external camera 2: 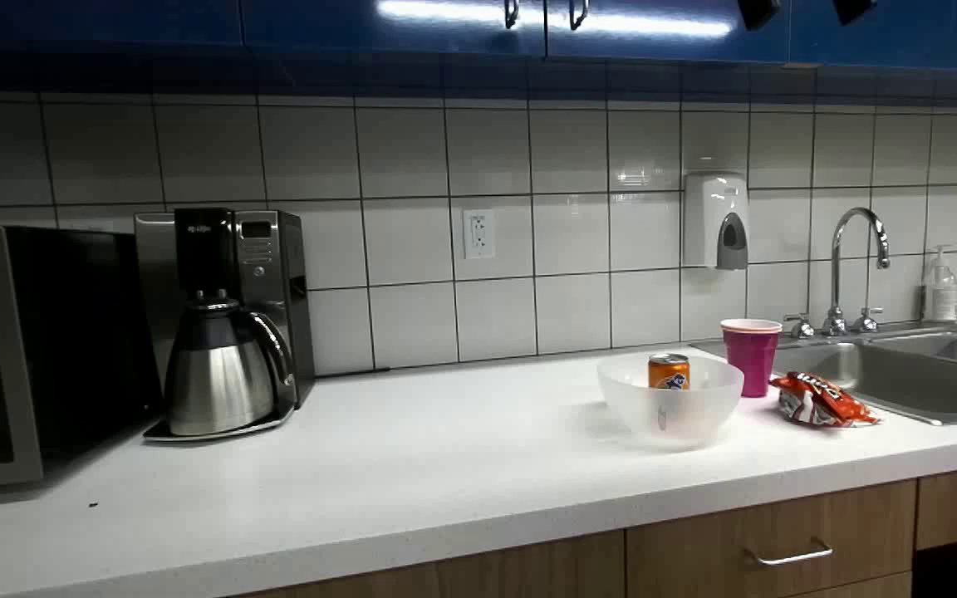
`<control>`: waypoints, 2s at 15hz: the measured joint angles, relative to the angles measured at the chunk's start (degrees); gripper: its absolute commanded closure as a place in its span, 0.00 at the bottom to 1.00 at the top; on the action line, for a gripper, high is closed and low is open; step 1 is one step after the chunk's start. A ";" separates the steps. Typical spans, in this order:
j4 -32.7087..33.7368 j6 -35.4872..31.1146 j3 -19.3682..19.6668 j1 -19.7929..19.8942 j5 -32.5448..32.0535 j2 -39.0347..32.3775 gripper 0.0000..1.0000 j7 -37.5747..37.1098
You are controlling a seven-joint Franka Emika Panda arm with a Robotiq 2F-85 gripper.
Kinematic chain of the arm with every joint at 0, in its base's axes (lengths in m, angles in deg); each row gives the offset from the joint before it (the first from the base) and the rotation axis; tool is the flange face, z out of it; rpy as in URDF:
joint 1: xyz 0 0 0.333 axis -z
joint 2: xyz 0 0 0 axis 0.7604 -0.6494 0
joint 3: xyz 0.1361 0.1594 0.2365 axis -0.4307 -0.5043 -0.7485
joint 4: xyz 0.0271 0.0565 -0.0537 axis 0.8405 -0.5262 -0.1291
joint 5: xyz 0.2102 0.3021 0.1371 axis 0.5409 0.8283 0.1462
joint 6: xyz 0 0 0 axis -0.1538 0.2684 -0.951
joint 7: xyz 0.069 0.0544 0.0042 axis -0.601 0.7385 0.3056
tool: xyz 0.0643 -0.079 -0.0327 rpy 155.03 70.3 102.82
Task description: Pick up the orange fanta can from the clear bowl and put it on the kitchen counter
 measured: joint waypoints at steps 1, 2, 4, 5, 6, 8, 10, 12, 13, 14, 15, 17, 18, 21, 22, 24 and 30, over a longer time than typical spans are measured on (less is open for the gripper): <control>-0.01 -0.02 0.00 0.00 0.00 -0.02 0.00 0.00; -0.01 -0.02 0.00 0.00 0.00 -0.02 0.00 0.00; -0.01 -0.02 0.00 0.00 0.00 -0.02 0.00 0.00; -0.01 -0.03 0.00 0.00 0.00 -0.02 0.00 0.00; -0.01 -0.03 0.00 0.00 0.00 -0.02 0.00 0.00; -0.01 -0.03 0.00 0.00 0.00 -0.02 0.00 0.00; -0.01 -0.03 0.06 -0.03 0.00 -0.02 0.00 0.00; -0.19 -1.04 0.18 -0.14 0.00 -0.01 0.00 0.00; -0.41 -1.88 0.20 -0.14 -0.01 0.03 0.00 -0.01; -0.73 -2.98 0.22 -0.14 -0.01 0.08 0.00 -0.09; -1.17 -4.18 0.25 -0.14 -0.07 0.12 0.00 -0.27; -2.28 -6.69 0.38 -0.13 -0.48 0.22 0.00 -0.67; -2.91 -7.94 0.50 -0.13 -0.73 0.23 0.00 -0.82; -4.72 -11.21 1.11 -0.12 -1.67 0.24 0.00 -1.17; -5.35 -12.32 1.41 -0.09 -1.86 0.24 0.00 -1.20; -6.54 -14.35 2.21 -0.04 -2.05 0.24 0.00 -1.20; -10.52 -21.30 5.13 0.35 -2.09 0.16 0.00 -1.20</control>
